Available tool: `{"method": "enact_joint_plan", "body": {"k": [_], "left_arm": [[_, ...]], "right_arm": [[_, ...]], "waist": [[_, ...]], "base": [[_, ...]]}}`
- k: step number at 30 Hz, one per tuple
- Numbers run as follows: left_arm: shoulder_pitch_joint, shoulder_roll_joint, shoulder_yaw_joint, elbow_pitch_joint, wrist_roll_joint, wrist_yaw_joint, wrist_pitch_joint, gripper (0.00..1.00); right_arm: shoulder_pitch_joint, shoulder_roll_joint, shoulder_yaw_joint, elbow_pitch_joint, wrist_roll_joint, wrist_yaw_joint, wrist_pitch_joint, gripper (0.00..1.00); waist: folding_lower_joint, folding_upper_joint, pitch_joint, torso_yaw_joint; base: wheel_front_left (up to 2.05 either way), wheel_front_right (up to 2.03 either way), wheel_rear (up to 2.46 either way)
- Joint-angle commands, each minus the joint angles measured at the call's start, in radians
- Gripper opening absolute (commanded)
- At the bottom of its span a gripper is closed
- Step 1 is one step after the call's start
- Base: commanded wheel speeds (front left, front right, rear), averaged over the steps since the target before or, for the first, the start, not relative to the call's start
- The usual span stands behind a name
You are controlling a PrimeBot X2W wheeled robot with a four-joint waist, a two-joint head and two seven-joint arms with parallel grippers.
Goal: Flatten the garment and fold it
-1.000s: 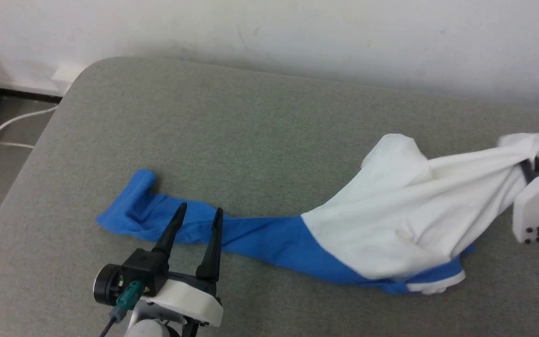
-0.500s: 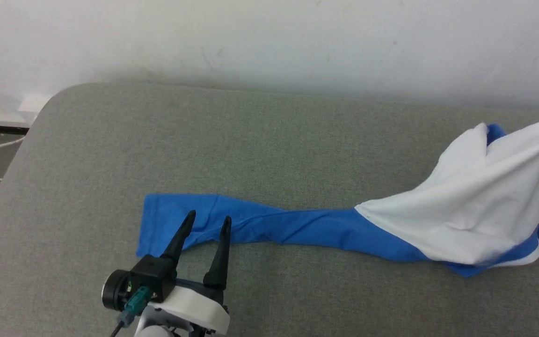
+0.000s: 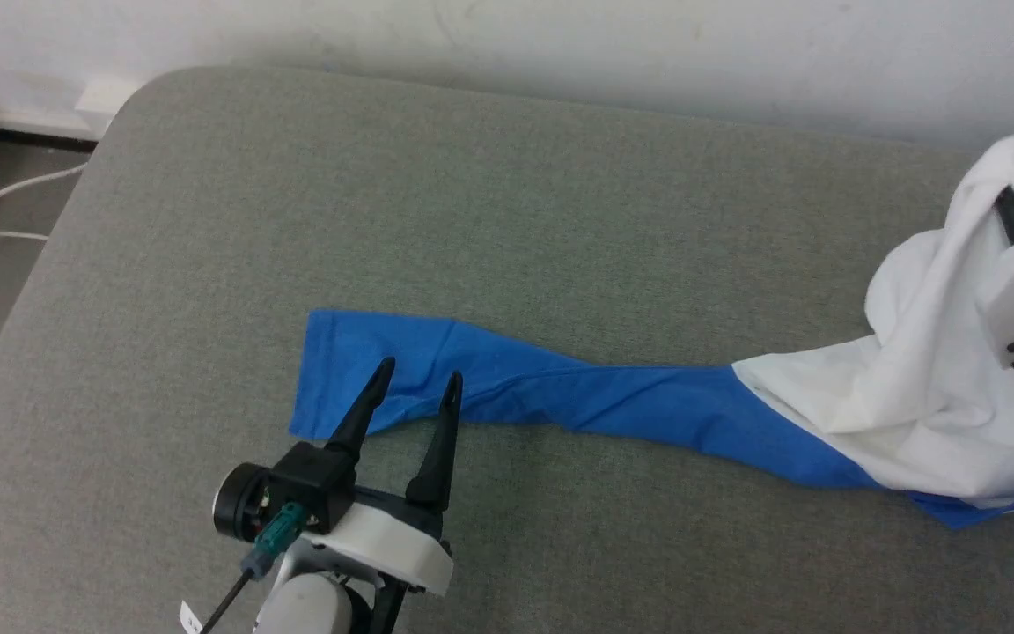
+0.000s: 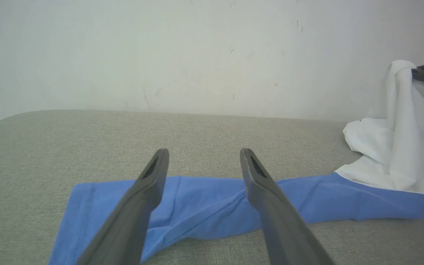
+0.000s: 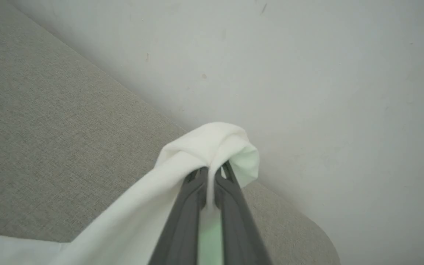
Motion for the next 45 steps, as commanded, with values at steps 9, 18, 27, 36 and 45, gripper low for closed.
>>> {"method": "enact_joint_plan", "body": {"k": [9, 18, 27, 36, 45], "left_arm": [[-0.047, -0.006, -0.021, 0.011, -0.007, 0.006, -0.005, 1.00], [-0.024, -0.006, -0.005, 0.016, -0.018, 0.017, -0.005, 1.00], [0.011, -0.005, 0.042, 0.005, -0.018, 0.012, -0.005, 1.00], [0.044, 0.027, 0.056, 0.071, -0.029, -0.002, 0.012, 1.00], [-0.003, 0.147, 0.042, 0.126, -0.013, -0.015, 0.207, 1.00]], "right_arm": [[-0.187, 0.059, 0.103, 0.395, -0.034, -0.002, -0.098, 1.00], [-0.231, 0.087, 0.190, 0.516, 0.082, -0.002, -0.200, 1.00], [-0.146, 0.090, 0.111, 0.389, 0.202, -0.002, -0.368, 1.00], [0.170, 0.201, -0.160, 0.065, 0.225, -0.002, -0.426, 1.00], [0.426, 0.413, -0.322, -0.264, 0.168, -0.002, -0.404, 1.00]], "waist": [[-0.0002, 0.0000, 0.065, 0.062], [-0.0002, 0.0000, -0.014, -0.017], [-0.0002, 0.0000, -0.104, -0.136], [-0.0002, 0.0000, -0.122, -0.214], [-0.0002, 0.0000, -0.081, -0.258]], "base": [[0.00, 0.00, 0.00], [0.00, 0.00, 0.00], [0.00, 0.00, 0.00], [0.00, 0.00, 0.00], [0.00, 0.00, 0.00]]}}
